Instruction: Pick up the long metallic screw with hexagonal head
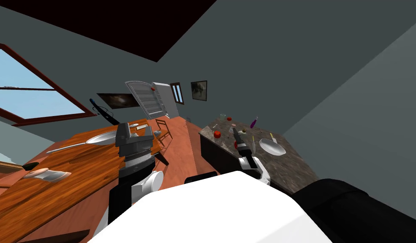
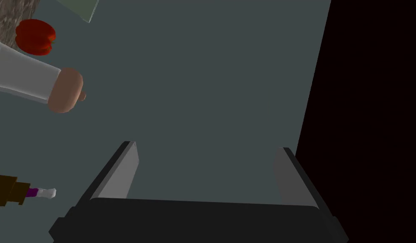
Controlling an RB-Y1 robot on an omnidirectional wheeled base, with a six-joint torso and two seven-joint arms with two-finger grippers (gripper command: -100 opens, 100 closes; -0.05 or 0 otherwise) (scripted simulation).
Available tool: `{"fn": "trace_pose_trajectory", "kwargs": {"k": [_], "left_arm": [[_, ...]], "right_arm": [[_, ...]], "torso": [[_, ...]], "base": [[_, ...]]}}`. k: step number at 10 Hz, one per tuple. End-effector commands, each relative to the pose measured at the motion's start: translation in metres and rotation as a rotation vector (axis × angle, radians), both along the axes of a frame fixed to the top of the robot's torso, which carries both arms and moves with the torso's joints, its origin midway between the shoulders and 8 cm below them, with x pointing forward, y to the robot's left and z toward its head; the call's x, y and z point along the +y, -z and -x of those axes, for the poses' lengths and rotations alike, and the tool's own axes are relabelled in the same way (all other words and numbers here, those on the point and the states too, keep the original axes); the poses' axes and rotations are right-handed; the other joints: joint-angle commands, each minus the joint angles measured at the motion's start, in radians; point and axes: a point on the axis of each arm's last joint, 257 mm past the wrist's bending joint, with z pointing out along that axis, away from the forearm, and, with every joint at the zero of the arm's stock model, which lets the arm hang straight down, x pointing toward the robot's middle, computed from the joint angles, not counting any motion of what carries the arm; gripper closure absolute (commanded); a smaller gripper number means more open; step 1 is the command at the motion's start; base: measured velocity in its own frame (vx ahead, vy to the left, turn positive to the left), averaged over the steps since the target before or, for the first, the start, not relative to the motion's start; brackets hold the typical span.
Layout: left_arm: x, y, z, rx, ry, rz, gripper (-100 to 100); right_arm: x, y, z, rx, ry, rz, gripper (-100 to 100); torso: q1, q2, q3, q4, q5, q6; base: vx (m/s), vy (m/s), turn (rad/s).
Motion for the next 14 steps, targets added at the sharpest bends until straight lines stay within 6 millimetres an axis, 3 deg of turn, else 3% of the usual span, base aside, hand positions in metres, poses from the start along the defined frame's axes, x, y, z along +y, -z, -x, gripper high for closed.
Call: {"fn": "trace_pose_trajectory", "kwargs": {"k": [1,8,10,11,14], "left_arm": [[0.000,0.000,0.000,0.000,0.000,0.000,0],[0.000,0.000,0.000,0.000,0.000,0.000,0],[0.000,0.000,0.000,0.000,0.000,0.000,0],[0.000,0.000,0.000,0.000,0.000,0.000,0],[0.000,0.000,0.000,0.000,0.000,0.000,0]], "right_arm": [[-0.008,0.014,-0.003,0.035,0.021,0.018,-100],[-0.101,0.111,-0.012,0.341,0.210,0.257,-100],[-0.132,0.128,-0.010,0.419,0.263,0.333,-100],[-0.134,0.132,-0.009,0.427,0.265,0.331,-100],[-0.183,0.155,0.000,0.549,0.345,0.437,-100]], "torso": [[0.000,0.000,0.000,0.000,0.000,0.000],[0.000,0.000,0.000,0.000,0.000,0.000],[-0.001,0.001,0.000,0.000,0.000,0.000],[0.001,0.000,0.000,0.000,0.000,0.000],[-0.004,0.002,0.001,0.000,-0.001,0.000]], "base": [[0.058,0.086,-0.006],[0.068,0.113,0.001],[0.084,0.137,0.003],[0.063,0.089,-0.014],[0.056,0.082,0.004]]}}
